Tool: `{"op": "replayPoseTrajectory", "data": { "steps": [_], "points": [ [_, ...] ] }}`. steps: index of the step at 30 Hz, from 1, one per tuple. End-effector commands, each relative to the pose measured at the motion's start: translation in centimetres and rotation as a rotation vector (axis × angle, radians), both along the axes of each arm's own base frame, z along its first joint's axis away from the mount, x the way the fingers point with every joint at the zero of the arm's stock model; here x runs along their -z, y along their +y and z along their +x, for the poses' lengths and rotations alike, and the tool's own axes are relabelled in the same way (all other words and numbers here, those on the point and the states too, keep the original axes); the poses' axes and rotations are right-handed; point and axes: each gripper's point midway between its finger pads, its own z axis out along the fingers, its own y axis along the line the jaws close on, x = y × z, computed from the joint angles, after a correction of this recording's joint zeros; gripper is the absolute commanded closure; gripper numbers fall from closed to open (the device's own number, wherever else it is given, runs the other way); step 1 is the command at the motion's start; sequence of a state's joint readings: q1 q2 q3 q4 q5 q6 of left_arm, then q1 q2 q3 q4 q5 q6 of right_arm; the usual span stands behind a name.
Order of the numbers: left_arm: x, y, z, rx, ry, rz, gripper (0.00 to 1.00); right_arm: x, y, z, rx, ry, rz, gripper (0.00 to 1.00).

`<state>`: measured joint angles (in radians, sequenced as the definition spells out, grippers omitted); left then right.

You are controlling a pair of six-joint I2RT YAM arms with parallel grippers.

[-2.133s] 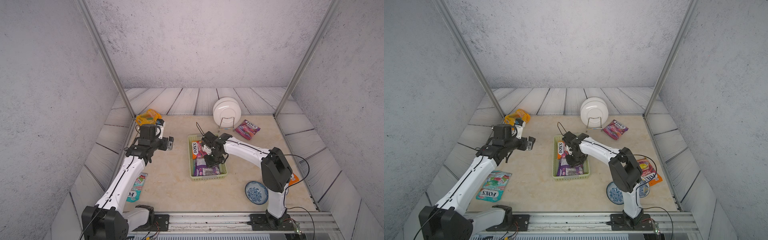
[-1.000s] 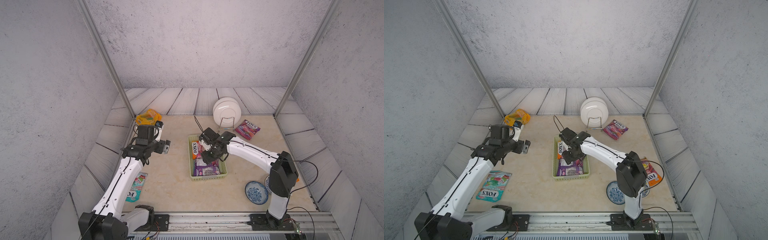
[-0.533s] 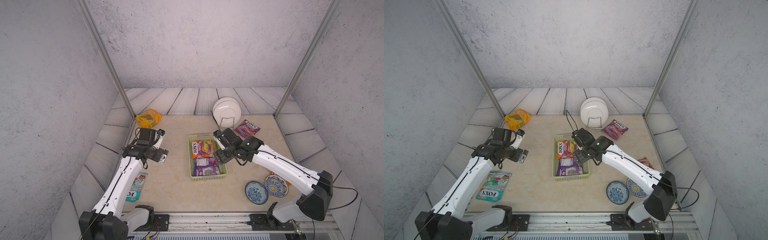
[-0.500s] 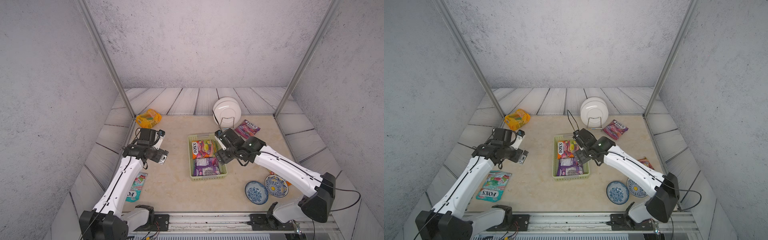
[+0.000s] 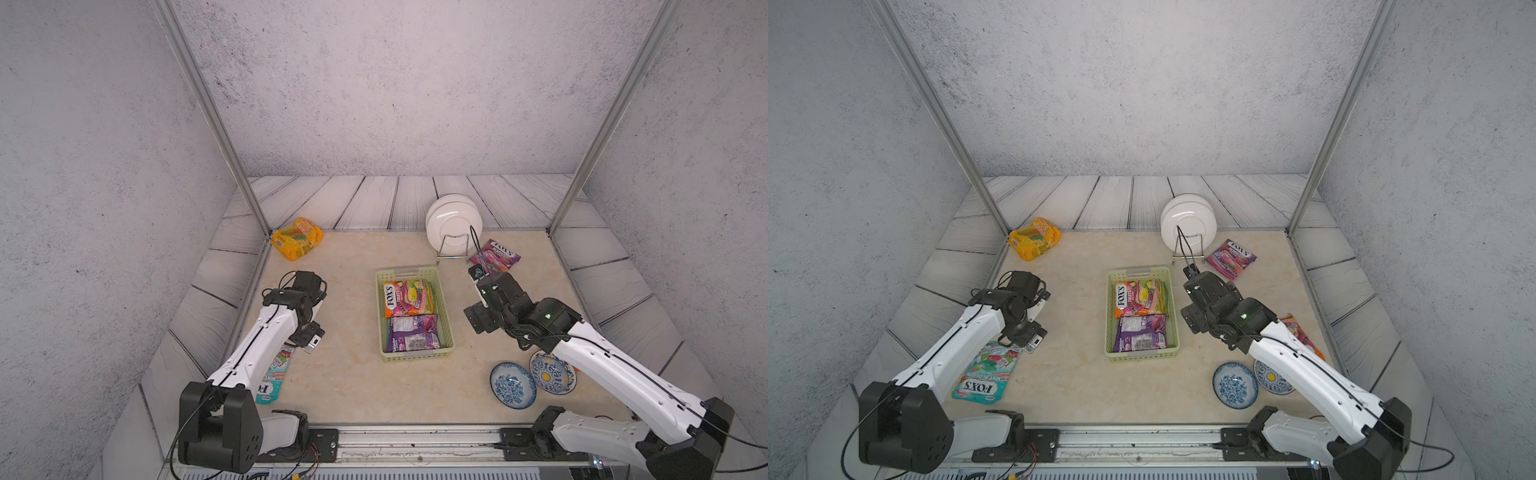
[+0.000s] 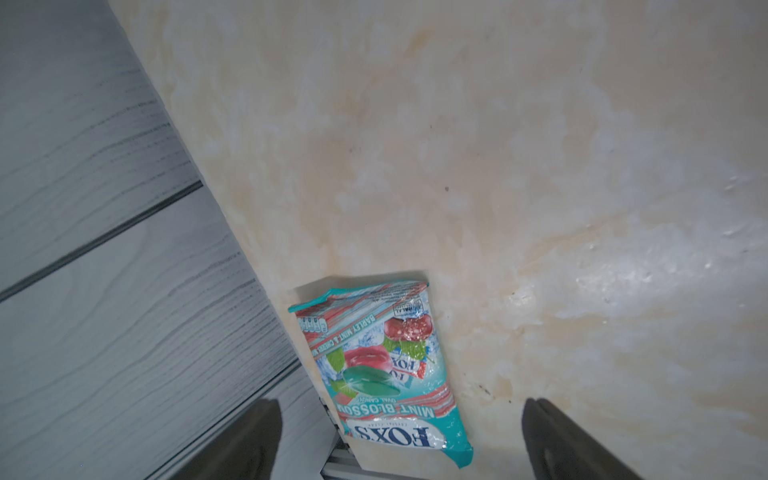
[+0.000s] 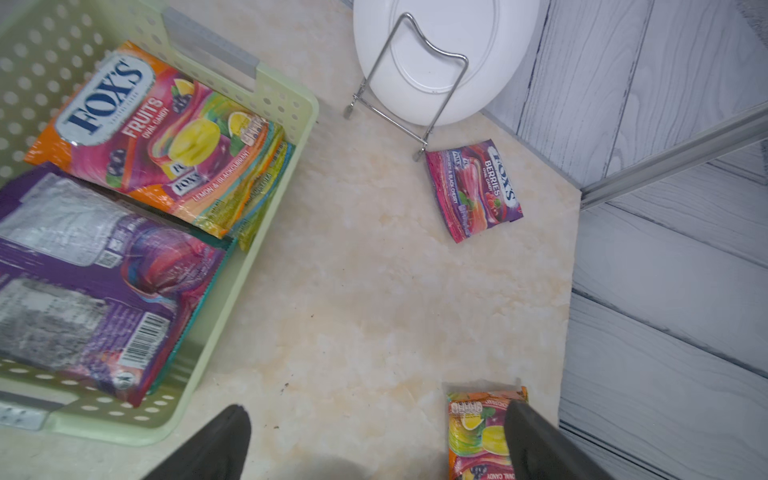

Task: Put the candies in the basket
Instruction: Pick up the candy from the corner of the board.

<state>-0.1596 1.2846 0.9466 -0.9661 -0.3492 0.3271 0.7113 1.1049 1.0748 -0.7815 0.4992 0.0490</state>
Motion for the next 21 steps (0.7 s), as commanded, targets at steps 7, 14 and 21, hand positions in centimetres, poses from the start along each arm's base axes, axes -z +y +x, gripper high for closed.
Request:
{"op": "replayPoseTrajectory", "data": {
  "steps": [7, 14, 21],
  "points": [
    [2.5, 4.0, -2.3, -0.062, 0.124, 0.105, 0.07, -1.7, -3.9, 0.2, 0.09, -0.237, -0.042, 0.0],
    [4.5, 5.3, -4.2, -0.119, 0.213, 0.106, 0.07, -1.4, -4.6, -0.1, 0.096, -0.278, -0.051, 0.0],
    [6.6, 6.7, -5.9, -0.146, 0.268, 0.097, 0.11, -1.4, -4.6, -0.1, 0.088, -0.292, -0.049, 0.0]
  ]
}}
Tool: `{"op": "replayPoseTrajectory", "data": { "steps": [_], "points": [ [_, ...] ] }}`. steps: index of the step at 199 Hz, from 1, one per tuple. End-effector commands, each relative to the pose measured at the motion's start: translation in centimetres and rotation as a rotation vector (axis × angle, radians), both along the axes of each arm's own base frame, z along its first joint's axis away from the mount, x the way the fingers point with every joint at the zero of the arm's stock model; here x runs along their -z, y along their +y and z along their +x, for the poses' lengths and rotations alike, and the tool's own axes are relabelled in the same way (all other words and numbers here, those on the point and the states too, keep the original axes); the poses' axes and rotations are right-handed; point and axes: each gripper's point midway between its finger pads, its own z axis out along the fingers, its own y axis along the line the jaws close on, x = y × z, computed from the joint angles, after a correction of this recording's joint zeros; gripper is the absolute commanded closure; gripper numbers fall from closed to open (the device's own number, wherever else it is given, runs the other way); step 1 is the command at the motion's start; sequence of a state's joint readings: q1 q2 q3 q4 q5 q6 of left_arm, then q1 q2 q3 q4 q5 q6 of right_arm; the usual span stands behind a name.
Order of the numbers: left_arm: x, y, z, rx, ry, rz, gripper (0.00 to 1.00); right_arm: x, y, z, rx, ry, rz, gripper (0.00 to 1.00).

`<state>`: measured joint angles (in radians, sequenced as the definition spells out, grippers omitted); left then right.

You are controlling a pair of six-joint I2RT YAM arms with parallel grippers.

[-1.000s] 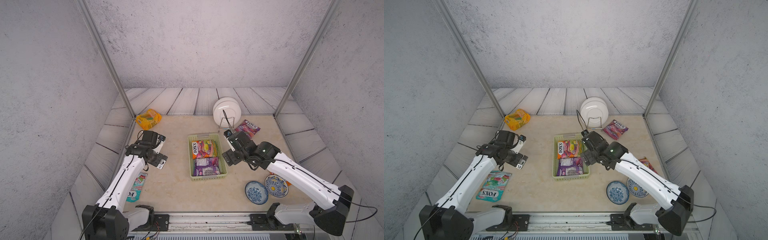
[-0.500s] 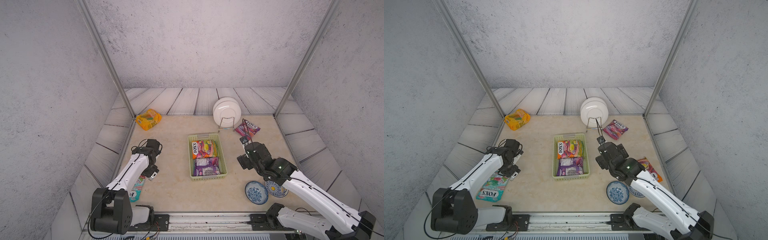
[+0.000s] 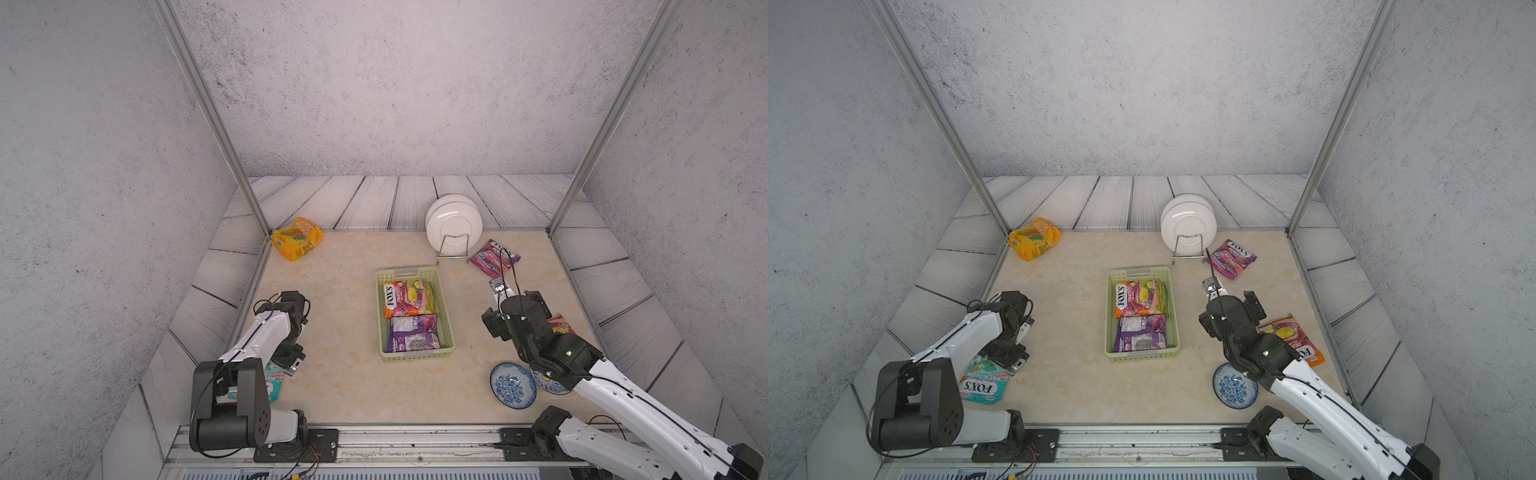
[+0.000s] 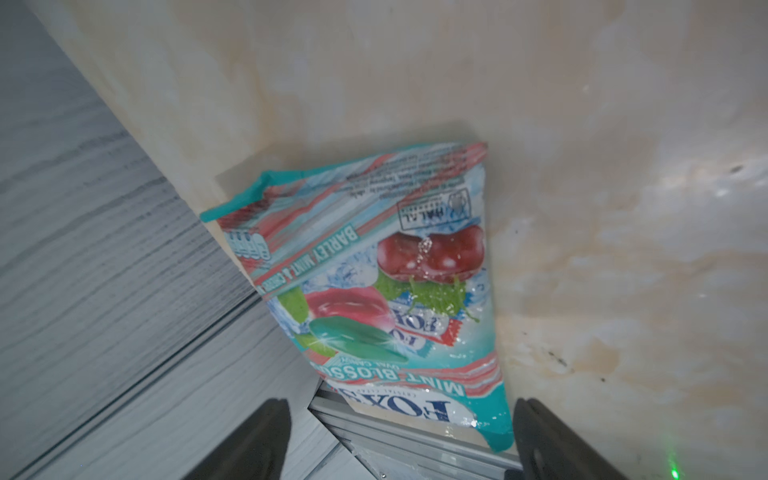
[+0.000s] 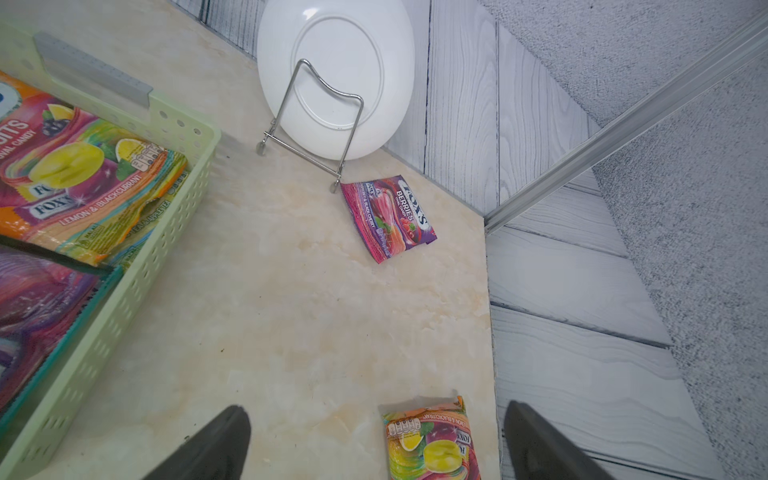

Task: Put the candies in the basket
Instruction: Pick up the candy from the corner of the board.

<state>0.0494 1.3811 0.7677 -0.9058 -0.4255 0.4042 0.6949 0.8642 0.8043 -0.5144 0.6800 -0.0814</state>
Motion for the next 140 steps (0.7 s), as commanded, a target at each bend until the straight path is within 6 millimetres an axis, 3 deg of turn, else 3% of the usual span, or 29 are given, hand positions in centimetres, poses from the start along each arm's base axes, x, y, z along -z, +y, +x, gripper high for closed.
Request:
{"op": "replayPoseTrajectory", "data": {
  "steps": [1, 41, 73, 140],
  "points": [
    [1.1, 0.8, -0.8, -0.002, 0.029, -0.003, 0.11, -0.8, -0.3, 0.2, 0.016, -0.041, 0.012, 0.0],
    [3.1, 0.9, -1.1, -0.014, 0.062, -0.047, 0.17, -0.7, -0.3, 0.3, 0.017, -0.03, -0.007, 0.0],
    [4.7, 1.1, -1.5, 0.01, 0.096, -0.056, 0.3, -1.0, -0.5, 0.2, 0.027, -0.046, 0.004, 0.0],
    [4.5, 1.6, 0.2, 0.016, 0.047, -0.069, 0.85, -0.9, -0.7, 0.4, 0.041, -0.031, -0.034, 0.0]
  ]
}}
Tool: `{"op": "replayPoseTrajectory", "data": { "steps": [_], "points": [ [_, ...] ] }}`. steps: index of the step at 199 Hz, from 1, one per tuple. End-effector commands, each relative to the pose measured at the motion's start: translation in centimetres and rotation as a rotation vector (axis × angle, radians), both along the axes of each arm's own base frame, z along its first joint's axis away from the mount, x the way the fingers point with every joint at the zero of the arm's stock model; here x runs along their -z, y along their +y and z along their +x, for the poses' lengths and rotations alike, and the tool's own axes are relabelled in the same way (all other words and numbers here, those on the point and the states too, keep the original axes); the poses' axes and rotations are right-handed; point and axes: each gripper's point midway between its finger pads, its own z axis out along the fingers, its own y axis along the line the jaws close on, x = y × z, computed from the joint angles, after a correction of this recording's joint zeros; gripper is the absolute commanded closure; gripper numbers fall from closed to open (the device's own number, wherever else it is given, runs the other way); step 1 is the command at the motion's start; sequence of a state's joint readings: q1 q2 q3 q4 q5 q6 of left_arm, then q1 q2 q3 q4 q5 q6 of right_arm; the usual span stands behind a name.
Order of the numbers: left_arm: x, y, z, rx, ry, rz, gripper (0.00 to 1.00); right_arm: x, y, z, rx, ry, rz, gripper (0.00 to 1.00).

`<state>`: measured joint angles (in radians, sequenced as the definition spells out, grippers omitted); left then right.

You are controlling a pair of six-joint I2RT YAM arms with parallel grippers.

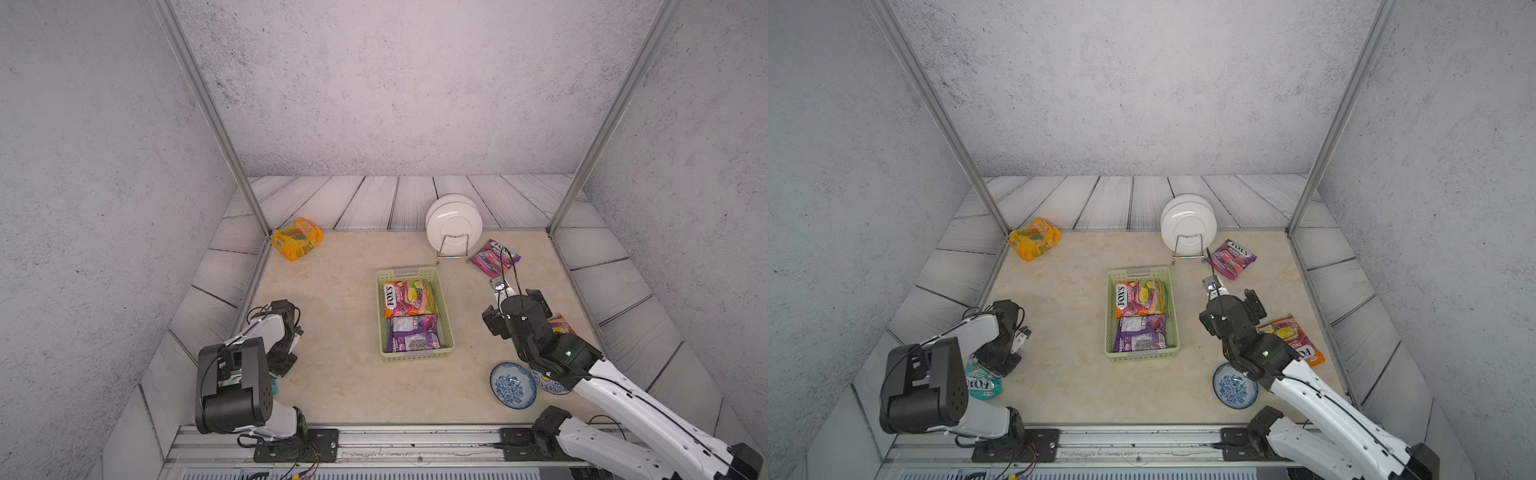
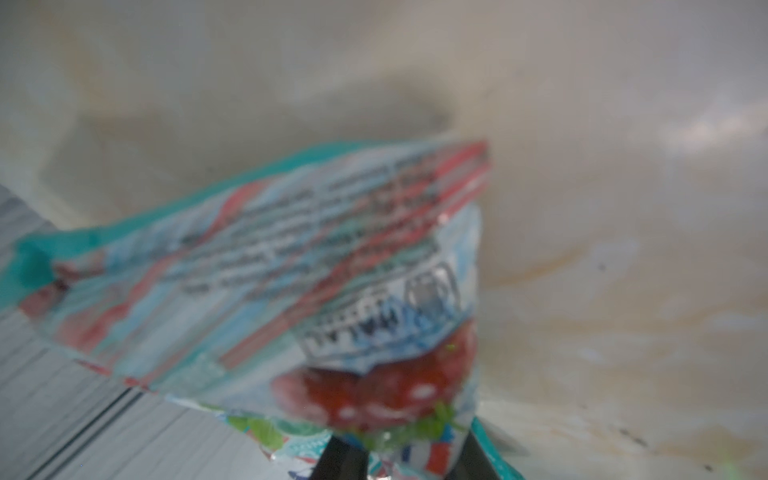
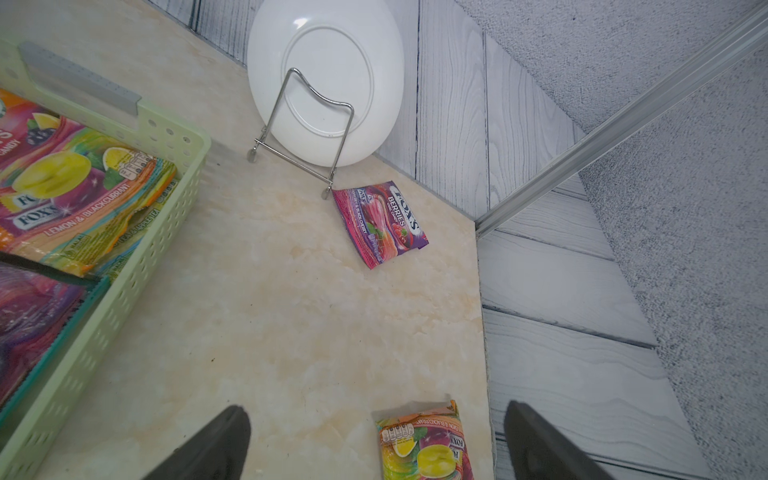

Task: Put the candies in the basket
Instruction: Pick up the candy from the corner of the board.

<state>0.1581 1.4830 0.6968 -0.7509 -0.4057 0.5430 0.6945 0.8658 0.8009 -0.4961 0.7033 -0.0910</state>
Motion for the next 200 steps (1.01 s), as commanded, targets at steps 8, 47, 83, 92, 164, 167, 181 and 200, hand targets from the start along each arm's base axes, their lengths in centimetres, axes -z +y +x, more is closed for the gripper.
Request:
{"op": "replayPoseTrajectory", "data": {
  "steps": [8, 47, 83, 92, 164, 167, 181, 200],
  "points": [
    [0.8, -0.4, 1.0, 0.002, -0.038, -0.045, 0.89, -0.6, -0.5, 0.2, 0.03, -0.013, -0.027, 0.0],
    [-0.2, -0.2, 1.9, 0.005, -0.068, -0.043, 1.0, -0.6, -0.6, 0.2, 0.031, -0.021, -0.022, 0.0],
    [-2.2, -1.1, 3.8, 0.036, -0.167, -0.075, 1.0, -0.9, -0.7, 0.2, 0.037, -0.043, -0.004, 0.0],
    [-3.0, -1.1, 4.3, 0.041, -0.181, -0.07, 1.0, -0.8, -0.7, 0.3, 0.039, -0.037, -0.014, 0.0],
    [-8.2, -5.1, 8.7, 0.207, -0.33, -0.111, 1.0, -0.9, -1.2, 0.2, 0.056, -0.056, -0.027, 0.0],
    [-8.5, -5.5, 9.0, 0.218, -0.338, -0.116, 1.0, -0.9, -1.2, 0.2, 0.056, -0.059, -0.023, 0.0],
    [-9.4, -7.0, 10.1, 0.278, -0.362, -0.126, 1.0, -1.1, -1.0, 0.2, 0.051, -0.066, -0.006, 0.0],
    [-11.4, -9.2, 11.7, 0.368, -0.401, -0.126, 1.0, -1.1, -1.3, 0.3, 0.062, -0.066, -0.026, 0.0]
  ]
}}
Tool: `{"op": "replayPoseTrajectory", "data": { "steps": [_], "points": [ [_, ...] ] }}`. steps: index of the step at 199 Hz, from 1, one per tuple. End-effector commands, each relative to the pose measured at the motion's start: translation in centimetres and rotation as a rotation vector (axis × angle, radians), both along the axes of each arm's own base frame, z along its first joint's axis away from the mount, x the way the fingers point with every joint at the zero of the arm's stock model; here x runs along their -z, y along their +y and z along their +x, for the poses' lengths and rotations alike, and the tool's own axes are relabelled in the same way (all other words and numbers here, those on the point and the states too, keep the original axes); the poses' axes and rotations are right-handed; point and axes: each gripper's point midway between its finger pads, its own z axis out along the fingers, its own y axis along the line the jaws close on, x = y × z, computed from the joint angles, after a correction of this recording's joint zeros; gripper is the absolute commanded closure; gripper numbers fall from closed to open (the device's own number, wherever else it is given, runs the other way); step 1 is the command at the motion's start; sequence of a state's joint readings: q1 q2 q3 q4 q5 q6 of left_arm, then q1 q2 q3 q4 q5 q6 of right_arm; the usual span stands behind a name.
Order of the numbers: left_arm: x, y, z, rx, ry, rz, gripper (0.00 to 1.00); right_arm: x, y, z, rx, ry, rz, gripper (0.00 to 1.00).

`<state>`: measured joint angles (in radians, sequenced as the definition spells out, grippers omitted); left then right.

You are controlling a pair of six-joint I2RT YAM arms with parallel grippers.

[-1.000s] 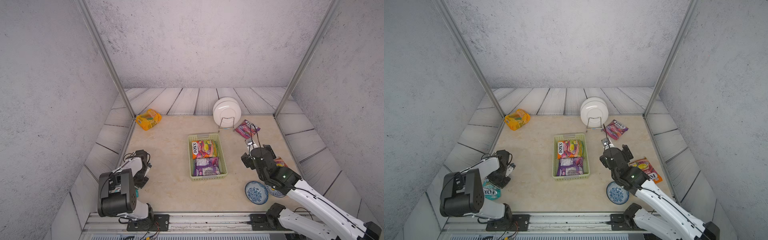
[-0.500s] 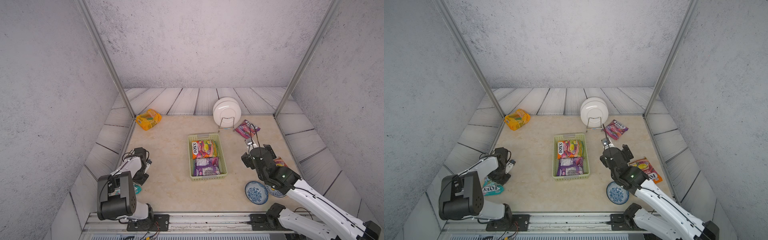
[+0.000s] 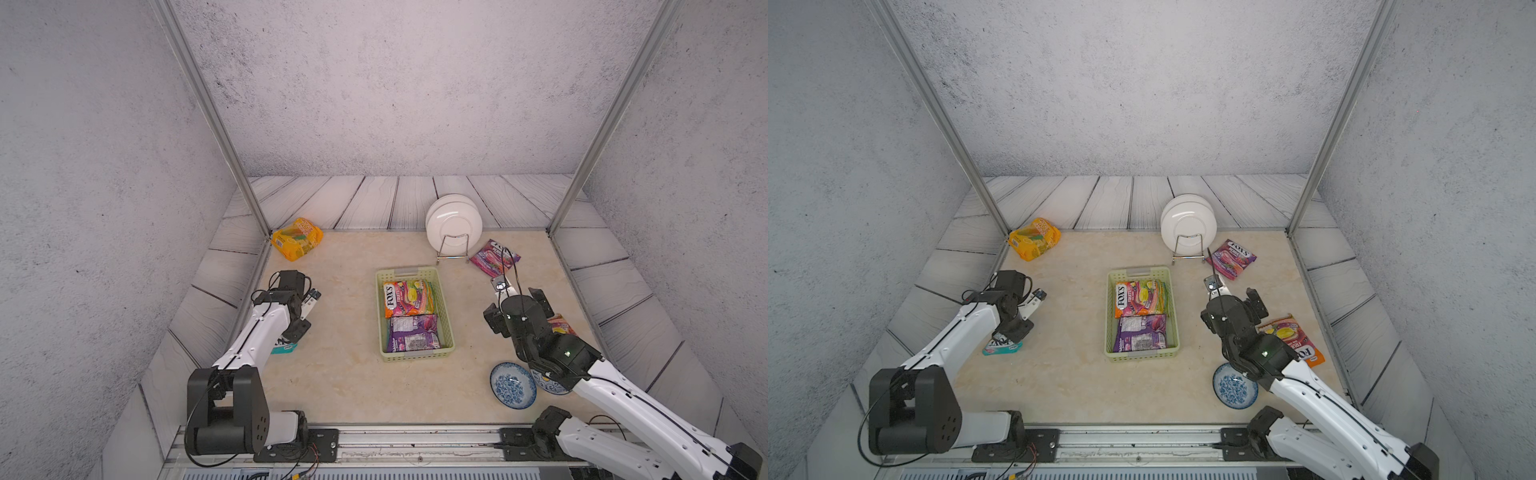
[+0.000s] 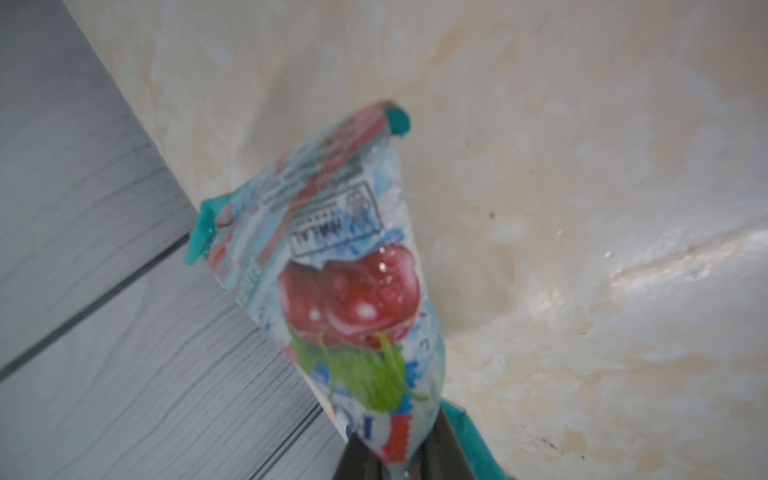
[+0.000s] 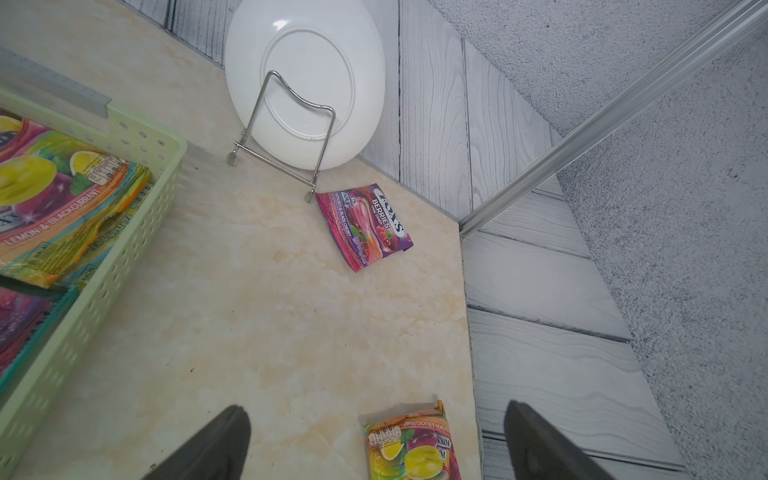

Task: Put the candies in the basket
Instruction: Pick up the candy from the corner of the board, then place the candy in the basket.

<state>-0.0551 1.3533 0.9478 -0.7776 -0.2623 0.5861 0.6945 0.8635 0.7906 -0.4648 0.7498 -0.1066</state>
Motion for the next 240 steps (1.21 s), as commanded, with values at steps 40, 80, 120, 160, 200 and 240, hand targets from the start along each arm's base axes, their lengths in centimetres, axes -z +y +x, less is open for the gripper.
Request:
{"op": "replayPoseTrajectory", "data": {
  "steps": [40, 80, 120, 160, 200, 240],
  "points": [
    [-6.7, -6.6, 5.1, 0.292, -0.196, -0.008, 1.0, -1.0, -1.1, -0.1, 0.042, -0.057, -0.001, 0.0],
    [-9.6, -12.4, 6.5, 0.59, -0.295, 0.021, 1.0, -1.0, -1.1, -0.2, 0.04, -0.063, 0.003, 0.0],
    [-12.2, -17.9, 7.0, 0.856, -0.407, 0.048, 1.0, -0.6, -1.1, -0.2, 0.042, -0.057, 0.004, 0.0],
    [-12.6, -23.1, 6.1, 1.089, -0.404, 0.017, 1.0, -0.6, -1.4, -0.2, 0.051, -0.06, 0.005, 0.0],
    [-11.6, -27.3, 6.0, 1.263, -0.387, 0.073, 1.0, -0.9, -1.6, -0.2, 0.056, -0.072, 0.012, 0.0],
    [-10.4, -31.3, 6.5, 1.327, -0.367, 0.055, 1.0, -1.2, -1.5, -0.2, 0.051, -0.083, 0.023, 0.0]
  ]
}}
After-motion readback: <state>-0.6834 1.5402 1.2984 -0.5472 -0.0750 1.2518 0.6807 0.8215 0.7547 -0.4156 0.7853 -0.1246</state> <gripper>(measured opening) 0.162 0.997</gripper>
